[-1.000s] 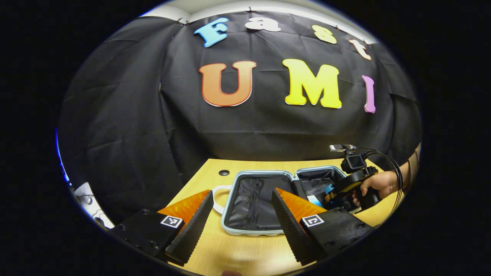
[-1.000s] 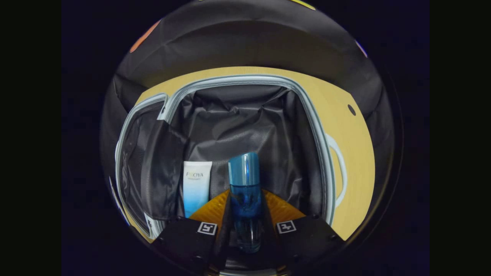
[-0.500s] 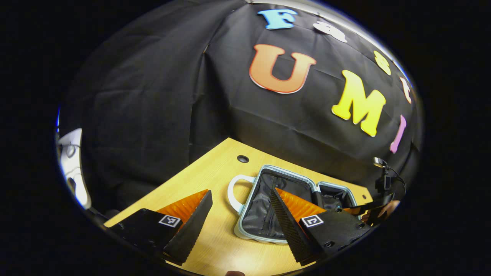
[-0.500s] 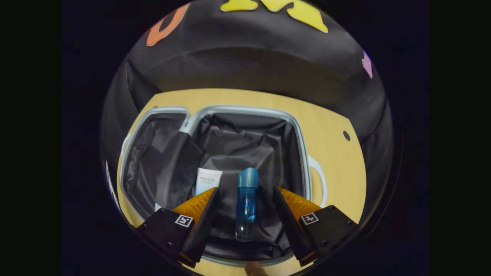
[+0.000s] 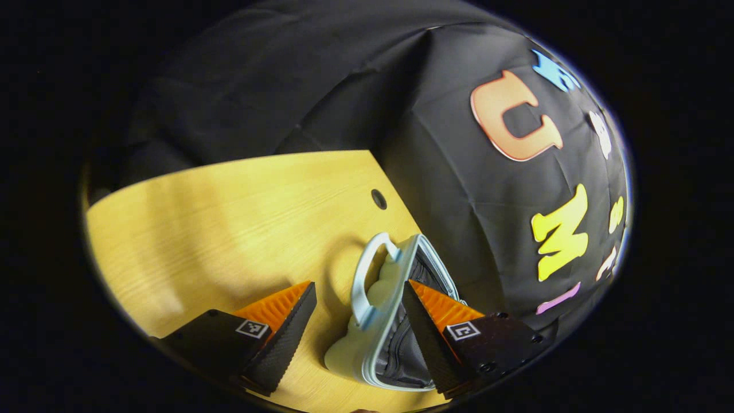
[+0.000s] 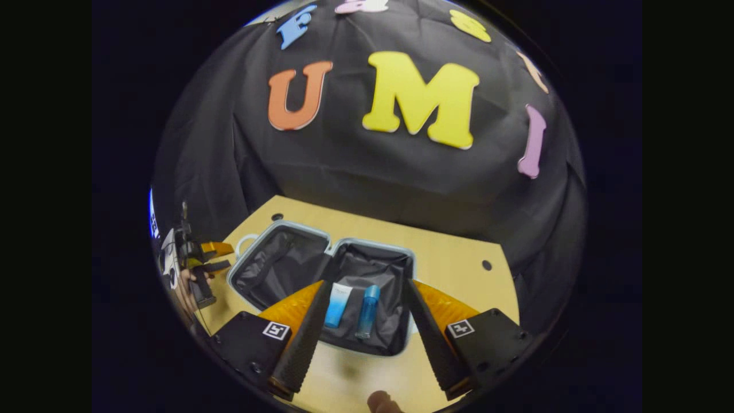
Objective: First open the suitcase, pack the skin care products into it, and then close the suitcase.
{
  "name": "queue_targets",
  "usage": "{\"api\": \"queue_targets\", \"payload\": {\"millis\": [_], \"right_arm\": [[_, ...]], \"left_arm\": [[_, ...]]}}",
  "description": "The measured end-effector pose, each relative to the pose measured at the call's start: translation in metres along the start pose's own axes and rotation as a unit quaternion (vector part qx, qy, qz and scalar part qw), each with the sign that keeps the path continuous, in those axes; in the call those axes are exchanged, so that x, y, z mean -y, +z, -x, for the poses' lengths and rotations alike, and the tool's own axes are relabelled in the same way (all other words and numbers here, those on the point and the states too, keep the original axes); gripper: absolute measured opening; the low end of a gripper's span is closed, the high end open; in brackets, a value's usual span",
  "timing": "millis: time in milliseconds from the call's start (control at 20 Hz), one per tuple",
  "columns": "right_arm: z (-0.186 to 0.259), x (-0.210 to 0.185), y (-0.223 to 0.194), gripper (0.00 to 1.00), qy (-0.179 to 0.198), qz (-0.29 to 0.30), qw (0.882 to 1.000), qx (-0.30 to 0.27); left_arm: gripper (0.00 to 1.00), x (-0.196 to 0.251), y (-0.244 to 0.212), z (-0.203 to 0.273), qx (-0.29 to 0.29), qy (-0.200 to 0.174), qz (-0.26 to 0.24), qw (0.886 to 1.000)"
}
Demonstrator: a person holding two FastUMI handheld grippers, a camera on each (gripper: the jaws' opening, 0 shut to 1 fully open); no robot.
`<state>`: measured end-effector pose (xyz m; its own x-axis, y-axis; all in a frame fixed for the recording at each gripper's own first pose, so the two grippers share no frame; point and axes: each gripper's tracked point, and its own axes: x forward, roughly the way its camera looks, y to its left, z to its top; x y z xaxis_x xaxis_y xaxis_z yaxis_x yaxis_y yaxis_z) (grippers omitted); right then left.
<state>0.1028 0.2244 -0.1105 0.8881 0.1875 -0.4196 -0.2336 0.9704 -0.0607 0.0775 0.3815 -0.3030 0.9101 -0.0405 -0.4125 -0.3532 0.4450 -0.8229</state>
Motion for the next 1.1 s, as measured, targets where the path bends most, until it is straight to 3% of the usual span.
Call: {"api": "queue_targets", "payload": {"millis": [150,200,300,400,450,500,550,800,1100], "right_arm": [[0.046,0.022,0.008,0.81,-0.031,-0.019,0.999,0.024],[0.058,0.028,0.008,0.81,-0.038,-0.026,0.999,0.027],[0.076,0.043,0.007,0.81,-0.055,-0.032,0.998,0.030],[0.087,0.052,0.005,0.81,-0.066,-0.041,0.996,0.035],[0.092,0.058,0.004,0.81,-0.075,-0.047,0.995,0.038],[0.097,0.064,0.004,0.81,-0.081,-0.054,0.994,0.041],[0.101,0.068,0.005,0.80,-0.086,-0.060,0.993,0.044],[0.129,0.095,0.017,0.81,-0.121,-0.079,0.986,0.079],[0.149,0.120,0.026,0.81,-0.111,-0.090,0.984,0.108]], "left_arm": [[0.95,0.000,0.002,-0.014,-0.008,-0.024,0.047,0.999],[1.00,0.000,0.004,-0.016,-0.006,-0.026,0.057,0.998],[0.80,-0.004,0.001,-0.024,-0.012,-0.021,0.071,0.997],[0.67,-0.001,-0.005,-0.033,-0.024,-0.022,0.075,0.997],[0.35,0.000,-0.006,-0.037,-0.025,-0.021,0.073,0.997],[0.38,0.003,-0.004,-0.036,-0.025,-0.023,0.070,0.997],[0.18,0.003,-0.004,-0.037,-0.023,-0.015,0.063,0.998],[0.16,0.012,-0.001,-0.030,-0.026,0.029,-0.023,0.999],[0.12,0.084,0.032,-0.001,0.034,0.019,-0.119,0.992]]}}
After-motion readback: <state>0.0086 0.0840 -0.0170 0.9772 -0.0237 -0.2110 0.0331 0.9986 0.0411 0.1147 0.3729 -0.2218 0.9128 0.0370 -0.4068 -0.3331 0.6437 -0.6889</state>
